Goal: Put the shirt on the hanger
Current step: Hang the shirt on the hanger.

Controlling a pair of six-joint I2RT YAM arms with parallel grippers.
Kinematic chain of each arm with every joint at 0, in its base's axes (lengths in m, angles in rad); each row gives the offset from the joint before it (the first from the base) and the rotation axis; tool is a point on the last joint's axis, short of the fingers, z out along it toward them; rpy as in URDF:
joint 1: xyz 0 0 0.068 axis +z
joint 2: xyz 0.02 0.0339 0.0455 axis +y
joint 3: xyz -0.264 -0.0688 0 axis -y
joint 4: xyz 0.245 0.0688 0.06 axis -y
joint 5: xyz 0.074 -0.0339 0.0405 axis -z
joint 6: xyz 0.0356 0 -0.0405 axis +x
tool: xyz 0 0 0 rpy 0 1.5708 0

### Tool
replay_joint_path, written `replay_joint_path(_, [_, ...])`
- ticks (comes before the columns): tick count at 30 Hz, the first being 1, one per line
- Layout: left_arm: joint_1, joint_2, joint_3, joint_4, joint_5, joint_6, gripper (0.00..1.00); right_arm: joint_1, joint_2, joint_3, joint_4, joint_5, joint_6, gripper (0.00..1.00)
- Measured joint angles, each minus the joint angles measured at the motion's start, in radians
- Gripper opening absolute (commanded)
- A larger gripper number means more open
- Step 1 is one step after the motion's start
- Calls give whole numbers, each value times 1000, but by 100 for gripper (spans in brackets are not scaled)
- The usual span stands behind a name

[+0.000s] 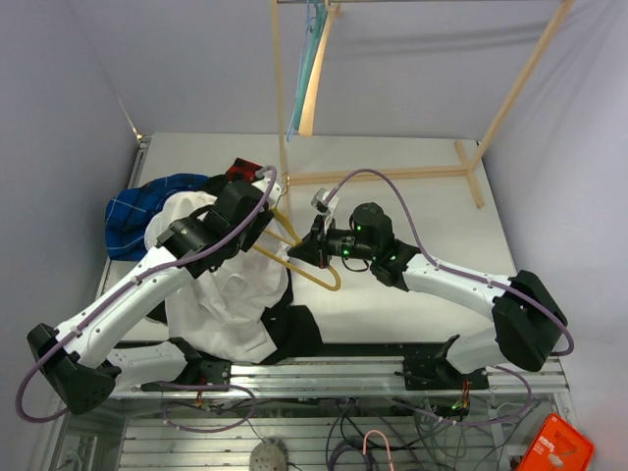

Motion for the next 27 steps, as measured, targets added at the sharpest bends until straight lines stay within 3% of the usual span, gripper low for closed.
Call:
replay_joint_path(4, [0, 0, -4, 2, -1, 4, 38, 0, 0, 0, 0, 1, 1, 0])
replay_joint_path(9, [0, 2, -4, 3, 3, 8, 38, 0, 0, 0, 2, 5, 3, 0])
replay_joint_path(10, [0, 2, -4, 3, 4, 8, 34, 0, 0, 0, 2, 5, 3, 0])
replay_joint_path(12, [0, 6, -3, 4, 6, 9, 12, 0, 0, 0, 2, 4, 4, 0])
replay_joint_path(13, [0, 8, -3, 5, 8, 10, 8, 0, 0, 0, 3, 4, 5, 0])
replay_joint_path(27, [-1, 36, 168, -63, 100, 37, 7, 6, 85, 47, 20, -106, 27, 0])
